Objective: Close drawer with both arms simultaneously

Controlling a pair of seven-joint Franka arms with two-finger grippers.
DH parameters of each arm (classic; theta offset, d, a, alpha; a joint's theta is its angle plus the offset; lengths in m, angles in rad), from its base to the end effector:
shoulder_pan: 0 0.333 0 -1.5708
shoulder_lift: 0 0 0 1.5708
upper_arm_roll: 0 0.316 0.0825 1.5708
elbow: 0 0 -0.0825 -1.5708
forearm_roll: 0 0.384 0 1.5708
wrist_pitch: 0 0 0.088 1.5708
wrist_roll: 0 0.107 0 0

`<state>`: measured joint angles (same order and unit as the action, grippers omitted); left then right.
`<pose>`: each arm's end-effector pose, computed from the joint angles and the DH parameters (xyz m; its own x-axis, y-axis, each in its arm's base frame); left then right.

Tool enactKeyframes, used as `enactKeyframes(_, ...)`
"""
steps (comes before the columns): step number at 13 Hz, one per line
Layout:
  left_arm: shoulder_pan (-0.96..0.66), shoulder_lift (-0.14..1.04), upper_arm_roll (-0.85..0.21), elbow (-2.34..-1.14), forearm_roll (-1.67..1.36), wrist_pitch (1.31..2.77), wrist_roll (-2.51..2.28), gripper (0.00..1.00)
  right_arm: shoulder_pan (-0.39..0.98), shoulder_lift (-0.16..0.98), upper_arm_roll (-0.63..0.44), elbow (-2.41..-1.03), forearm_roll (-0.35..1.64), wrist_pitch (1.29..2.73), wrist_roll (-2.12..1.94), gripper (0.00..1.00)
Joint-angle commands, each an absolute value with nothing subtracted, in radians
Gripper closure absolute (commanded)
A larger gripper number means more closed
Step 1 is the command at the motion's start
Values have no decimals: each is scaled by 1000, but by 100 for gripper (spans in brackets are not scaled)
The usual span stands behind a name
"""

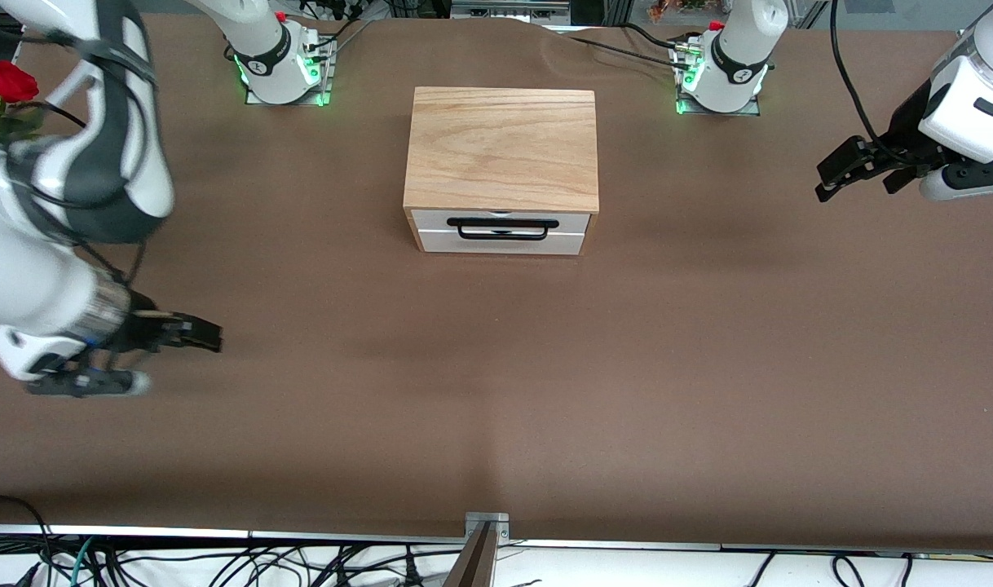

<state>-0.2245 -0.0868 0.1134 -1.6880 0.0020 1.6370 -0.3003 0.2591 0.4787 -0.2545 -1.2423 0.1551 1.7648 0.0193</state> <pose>0.5301 -0.0563 0.6217 0.9817 0.1879 0.0314 0.1874 -0.9821 0.0179 0.6999 0.0562 0.5042 0.9983 -0.0104 0.0571 -0.0082 -0.9992 -0.0385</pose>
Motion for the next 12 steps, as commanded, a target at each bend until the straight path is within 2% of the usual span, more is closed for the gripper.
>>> enactKeyframes(1, -232, -97, 124, -1686, 34, 1611, -293, 0, 174, 304, -94, -1388, -21, 1781, 21, 0)
enactKeyframes(3, -218, -94, 115, -1675, 34, 1597, -296, 0, 117, 227, 0, -1442, -70, 1801, 35, 0)
enactKeyframes(8, -152, -89, 97, -1671, 32, 1532, -128, 0, 35, 103, 9, -1558, -72, 1789, 28, 0)
enactKeyframes(12, -147, -63, 103, -1637, 20, 1522, -100, 0, 18, 126, 5, -1530, -61, 1741, 25, 0)
